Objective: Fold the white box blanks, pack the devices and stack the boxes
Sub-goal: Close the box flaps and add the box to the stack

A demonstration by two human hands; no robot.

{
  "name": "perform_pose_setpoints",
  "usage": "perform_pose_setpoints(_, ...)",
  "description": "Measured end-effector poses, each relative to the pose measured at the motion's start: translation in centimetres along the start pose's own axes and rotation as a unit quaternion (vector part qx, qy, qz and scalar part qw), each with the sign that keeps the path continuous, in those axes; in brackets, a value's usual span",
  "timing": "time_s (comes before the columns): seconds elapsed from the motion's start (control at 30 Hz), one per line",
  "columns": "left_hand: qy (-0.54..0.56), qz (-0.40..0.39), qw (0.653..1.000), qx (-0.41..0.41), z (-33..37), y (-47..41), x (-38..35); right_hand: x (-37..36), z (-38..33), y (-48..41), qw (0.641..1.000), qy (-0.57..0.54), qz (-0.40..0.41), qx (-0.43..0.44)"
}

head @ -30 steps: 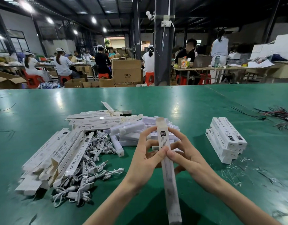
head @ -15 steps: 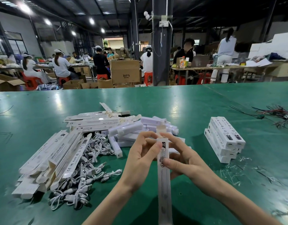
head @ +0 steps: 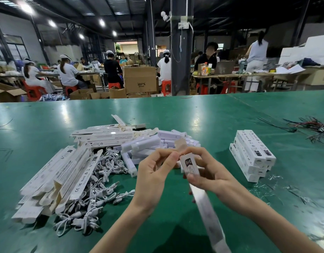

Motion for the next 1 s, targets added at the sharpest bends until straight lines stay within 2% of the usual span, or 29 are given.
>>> perform_pose_setpoints(0.23,0.064,-0.013,0.998,-0.013,1.2,0.3,-0.2,-0.1,-1.1,0.0,0.997,0.046,-0.012,0.056)
perform_pose_setpoints(0.37,0.079,-0.025,0.996,0.028,1.2,0.4,-0.2,-0.4,-0.4,0.3,0.995,0.062,-0.013,0.072)
perform_pose_setpoints(0.53,0.09,-0.087,0.99,0.061,1.1,0.6,-0.2,-0.2,0.4,0.5,0.992,0.083,0.002,0.097)
perform_pose_setpoints(1.0,0.101,-0.052,0.992,0.06,0.7,0.7,-0.4,-0.3,0.9,0.7,0.989,0.094,0.021,0.109)
Point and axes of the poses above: each hand's wrist, its own y-axis away from the middle knuckle, its own x-axis out of the back of the hand, z = x × y, the point moved 1 cm from there along -y, towards the middle knuckle, and after that the axes turned 12 degrees about x, right-handed, at the moved point
